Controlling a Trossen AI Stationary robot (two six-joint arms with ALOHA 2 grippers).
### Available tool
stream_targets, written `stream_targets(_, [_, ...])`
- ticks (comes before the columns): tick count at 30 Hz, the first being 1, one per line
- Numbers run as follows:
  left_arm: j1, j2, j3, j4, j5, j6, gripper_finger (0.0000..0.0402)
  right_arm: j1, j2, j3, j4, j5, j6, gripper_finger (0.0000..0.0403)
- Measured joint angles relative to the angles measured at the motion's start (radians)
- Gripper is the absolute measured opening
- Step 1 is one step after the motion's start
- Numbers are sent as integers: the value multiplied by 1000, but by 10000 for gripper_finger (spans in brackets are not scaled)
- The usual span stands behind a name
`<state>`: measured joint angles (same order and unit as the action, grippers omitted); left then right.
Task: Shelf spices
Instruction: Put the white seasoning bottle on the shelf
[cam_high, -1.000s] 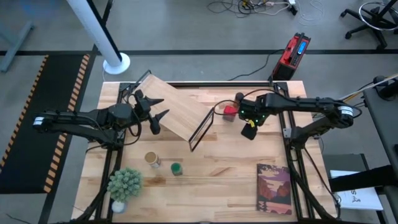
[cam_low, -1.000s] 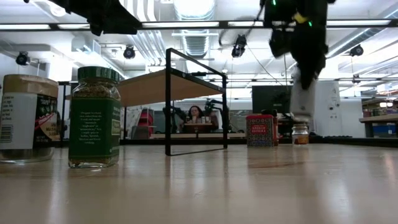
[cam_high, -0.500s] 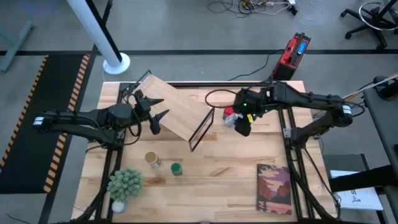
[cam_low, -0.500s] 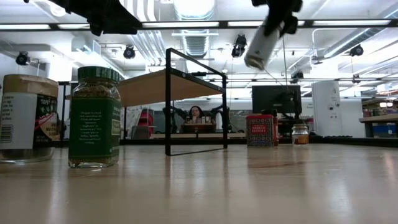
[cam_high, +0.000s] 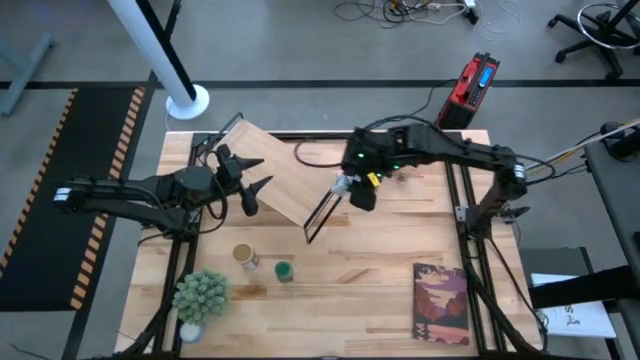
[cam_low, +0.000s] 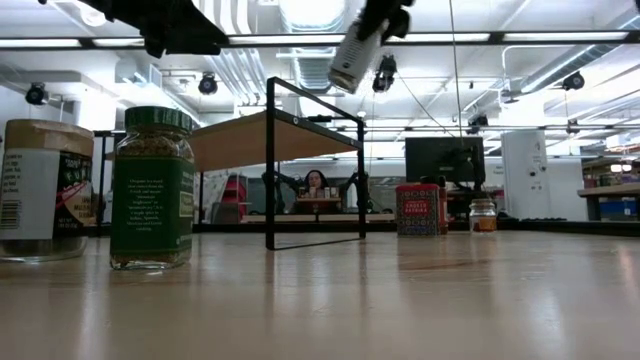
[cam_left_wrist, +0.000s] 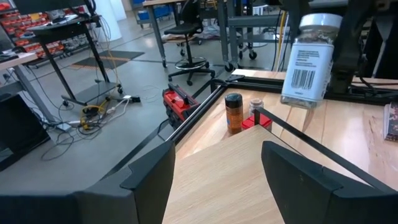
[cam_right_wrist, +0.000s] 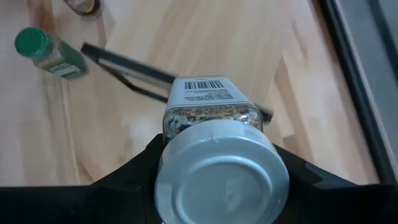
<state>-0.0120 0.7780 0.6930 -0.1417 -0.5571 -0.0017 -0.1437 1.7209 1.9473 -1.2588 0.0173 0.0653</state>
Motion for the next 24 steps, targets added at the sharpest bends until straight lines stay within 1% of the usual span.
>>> stream_targets(4, [0, 0, 0, -1, 0, 0, 232, -7, 87, 158, -47, 10, -53, 180])
stream_targets(11, [0, -1, 0, -7, 0, -8, 237, -62, 211, 400, -166, 13, -93, 180])
stream_targets(18, [0, -1, 0, -9, 0, -12, 228, -121, 245, 396, -205, 8, -111, 180])
stream_targets(24, [0, -1, 0, -10, 0, -13, 232, -127, 245, 397, -177, 1, -103, 180])
